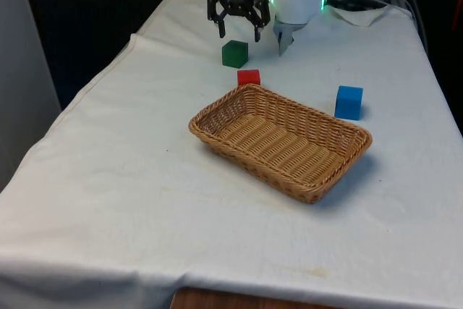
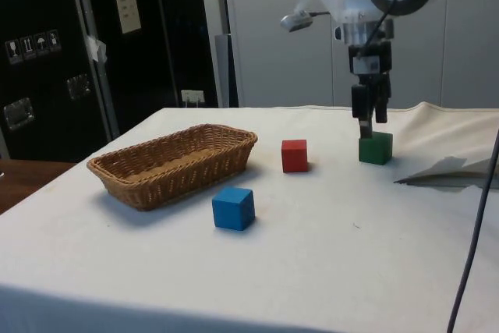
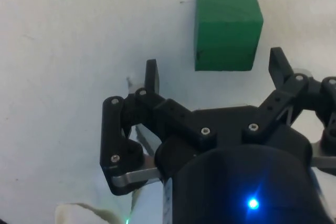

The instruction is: Pick up exactly two blocks and place them into the basket.

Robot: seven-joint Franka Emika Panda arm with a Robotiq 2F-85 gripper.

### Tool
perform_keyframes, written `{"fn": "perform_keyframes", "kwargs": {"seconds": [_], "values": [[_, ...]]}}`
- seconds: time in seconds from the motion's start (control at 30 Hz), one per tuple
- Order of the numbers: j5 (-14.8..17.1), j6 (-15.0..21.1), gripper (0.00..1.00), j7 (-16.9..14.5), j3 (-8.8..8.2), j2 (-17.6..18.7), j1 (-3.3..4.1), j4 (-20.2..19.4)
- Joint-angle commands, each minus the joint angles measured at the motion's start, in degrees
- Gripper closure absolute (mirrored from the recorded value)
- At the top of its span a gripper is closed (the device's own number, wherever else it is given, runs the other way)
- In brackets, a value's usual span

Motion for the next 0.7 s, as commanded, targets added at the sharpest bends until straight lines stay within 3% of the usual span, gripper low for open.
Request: {"fn": "perform_keyframes", "kwargs": {"seconds": [0.0,0.03,0.17,0.4,0.53,0.67], "values": [[0.00,0.63,0.00,0.00,-0.17,0.40,0.00,-0.23],[0.69,2.23,0.00,-0.52,-0.69,1.03,0.23,-0.86],[0.57,3.95,0.00,-1.03,-1.38,3.44,0.00,-0.57],[0.46,5.33,0.00,-1.66,-2.35,6.07,0.00,0.06],[0.17,5.16,0.00,-1.20,-2.35,6.82,0.00,0.23],[1.09,7.28,0.00,-1.78,-2.92,6.47,0.00,-1.32]]}}
